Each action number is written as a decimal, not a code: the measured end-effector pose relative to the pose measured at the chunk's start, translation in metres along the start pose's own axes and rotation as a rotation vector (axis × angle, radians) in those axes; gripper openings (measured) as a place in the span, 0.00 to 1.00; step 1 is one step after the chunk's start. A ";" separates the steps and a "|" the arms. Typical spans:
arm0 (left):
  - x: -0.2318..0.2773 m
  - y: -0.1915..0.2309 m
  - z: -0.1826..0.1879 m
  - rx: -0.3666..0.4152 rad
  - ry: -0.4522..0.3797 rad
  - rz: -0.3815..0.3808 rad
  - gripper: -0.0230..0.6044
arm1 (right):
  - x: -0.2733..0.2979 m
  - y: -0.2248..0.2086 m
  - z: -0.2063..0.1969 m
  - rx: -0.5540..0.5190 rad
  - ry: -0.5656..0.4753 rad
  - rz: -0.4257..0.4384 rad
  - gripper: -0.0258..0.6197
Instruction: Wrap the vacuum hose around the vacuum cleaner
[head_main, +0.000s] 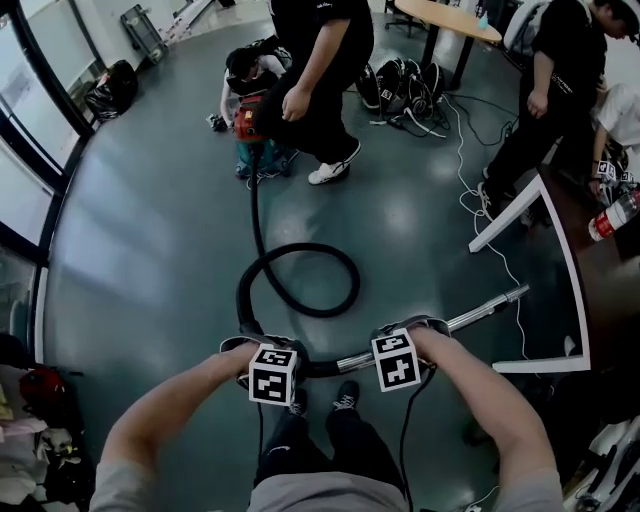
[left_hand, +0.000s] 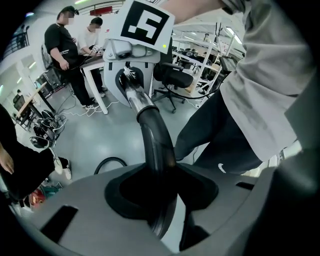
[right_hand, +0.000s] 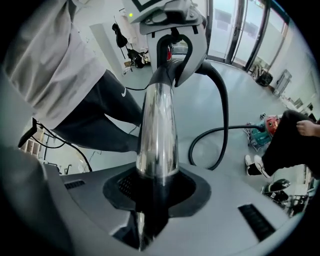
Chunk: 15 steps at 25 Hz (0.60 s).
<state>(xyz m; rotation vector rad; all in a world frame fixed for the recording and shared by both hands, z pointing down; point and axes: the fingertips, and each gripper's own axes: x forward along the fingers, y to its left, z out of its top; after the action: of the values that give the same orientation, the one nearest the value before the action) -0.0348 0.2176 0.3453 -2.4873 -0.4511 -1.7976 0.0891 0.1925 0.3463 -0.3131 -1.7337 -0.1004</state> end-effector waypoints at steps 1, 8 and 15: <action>-0.002 0.001 0.004 -0.017 -0.006 0.000 0.29 | -0.001 -0.003 -0.003 -0.012 -0.002 -0.016 0.22; -0.007 0.004 0.014 -0.098 -0.019 0.024 0.29 | -0.003 -0.019 -0.006 -0.079 -0.062 -0.102 0.22; -0.008 0.015 0.021 -0.142 -0.051 0.044 0.29 | -0.001 -0.038 -0.018 -0.148 -0.058 -0.224 0.22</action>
<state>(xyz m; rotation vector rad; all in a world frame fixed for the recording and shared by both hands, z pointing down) -0.0136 0.2054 0.3330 -2.6182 -0.2778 -1.8138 0.0961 0.1521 0.3528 -0.2307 -1.8181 -0.3872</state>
